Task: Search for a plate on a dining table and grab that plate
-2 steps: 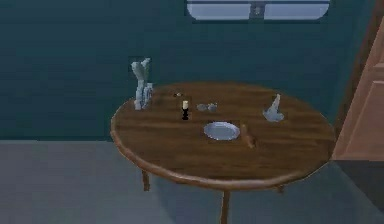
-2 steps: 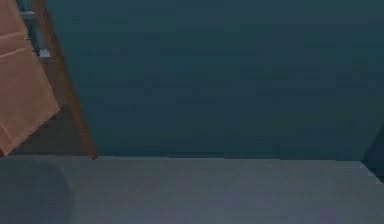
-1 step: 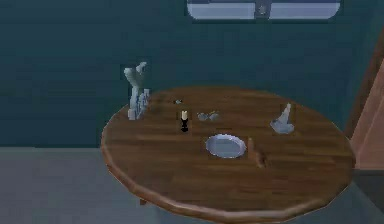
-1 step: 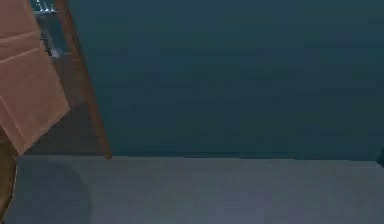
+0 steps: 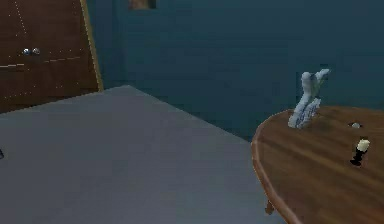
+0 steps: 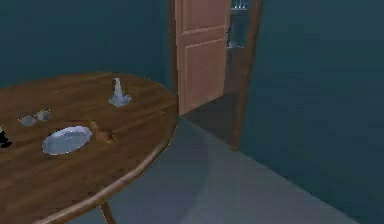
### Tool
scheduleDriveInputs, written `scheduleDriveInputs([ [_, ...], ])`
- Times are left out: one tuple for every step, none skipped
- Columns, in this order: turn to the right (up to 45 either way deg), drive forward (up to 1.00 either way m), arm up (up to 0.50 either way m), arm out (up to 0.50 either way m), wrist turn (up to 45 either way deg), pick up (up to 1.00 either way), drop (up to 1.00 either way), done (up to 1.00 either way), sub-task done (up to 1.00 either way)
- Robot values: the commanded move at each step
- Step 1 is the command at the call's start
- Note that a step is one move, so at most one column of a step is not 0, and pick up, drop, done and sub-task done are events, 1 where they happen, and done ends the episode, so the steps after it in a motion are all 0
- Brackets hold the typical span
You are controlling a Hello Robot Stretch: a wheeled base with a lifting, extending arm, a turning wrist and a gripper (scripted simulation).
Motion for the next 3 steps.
scheduleDriveInputs([
  [-30.0, 0.00, 0.00, 0.00, 0.0, 0.00, 0.00, 0.00, 0.00],
  [45.0, 0.00, 0.00, 0.00, 0.0, 0.00, 0.00, 0.00, 0.00],
  [45.0, 0.00, 0.00, 0.00, 0.0, 0.00, 0.00, 0.00, 0.00],
])
